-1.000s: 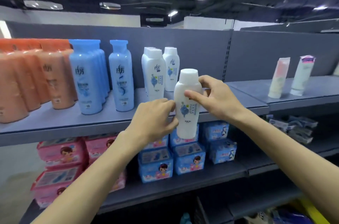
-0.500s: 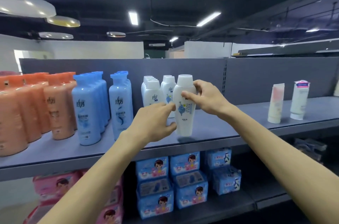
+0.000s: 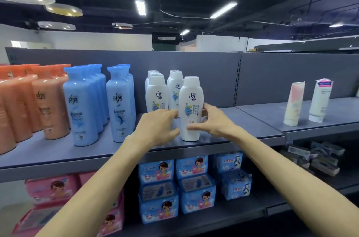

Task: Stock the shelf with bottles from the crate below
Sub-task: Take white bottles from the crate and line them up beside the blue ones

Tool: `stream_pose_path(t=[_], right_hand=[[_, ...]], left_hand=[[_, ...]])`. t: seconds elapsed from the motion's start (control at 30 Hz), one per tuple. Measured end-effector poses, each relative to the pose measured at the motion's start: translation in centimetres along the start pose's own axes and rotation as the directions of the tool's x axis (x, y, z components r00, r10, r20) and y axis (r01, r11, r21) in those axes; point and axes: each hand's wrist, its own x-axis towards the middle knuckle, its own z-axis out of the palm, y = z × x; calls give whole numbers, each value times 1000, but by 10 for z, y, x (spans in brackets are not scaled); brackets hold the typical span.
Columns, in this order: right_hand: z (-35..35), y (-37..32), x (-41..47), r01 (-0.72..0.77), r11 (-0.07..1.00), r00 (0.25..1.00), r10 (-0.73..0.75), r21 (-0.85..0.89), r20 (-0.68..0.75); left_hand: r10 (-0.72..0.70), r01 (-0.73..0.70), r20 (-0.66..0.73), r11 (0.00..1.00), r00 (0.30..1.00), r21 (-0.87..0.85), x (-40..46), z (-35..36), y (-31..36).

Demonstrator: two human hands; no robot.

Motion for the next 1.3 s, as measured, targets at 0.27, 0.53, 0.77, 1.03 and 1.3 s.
stream_pose_path(t=[0.27, 0.53, 0.77, 1.03, 1.3], right_hand=[[21, 19, 15, -50, 999, 997, 49, -13, -58], [34, 34, 61, -101, 995, 993, 100, -19, -65], [44, 46, 91, -113, 994, 992, 113, 5, -47], [51, 57, 108, -140, 990, 990, 139, -25, -16], [57, 57, 108, -152, 986, 988, 150, -74, -34]], left_hand=[[-24, 25, -22, 999, 999, 26, 12, 20, -3], [-65, 66, -76, 998, 995, 9, 19, 44, 3], [-81, 82, -79, 997, 994, 13, 25, 53, 10], [-93, 95, -69, 995, 993, 22, 33, 62, 14], [-103, 106, -74, 994, 992, 39, 31, 60, 16]])
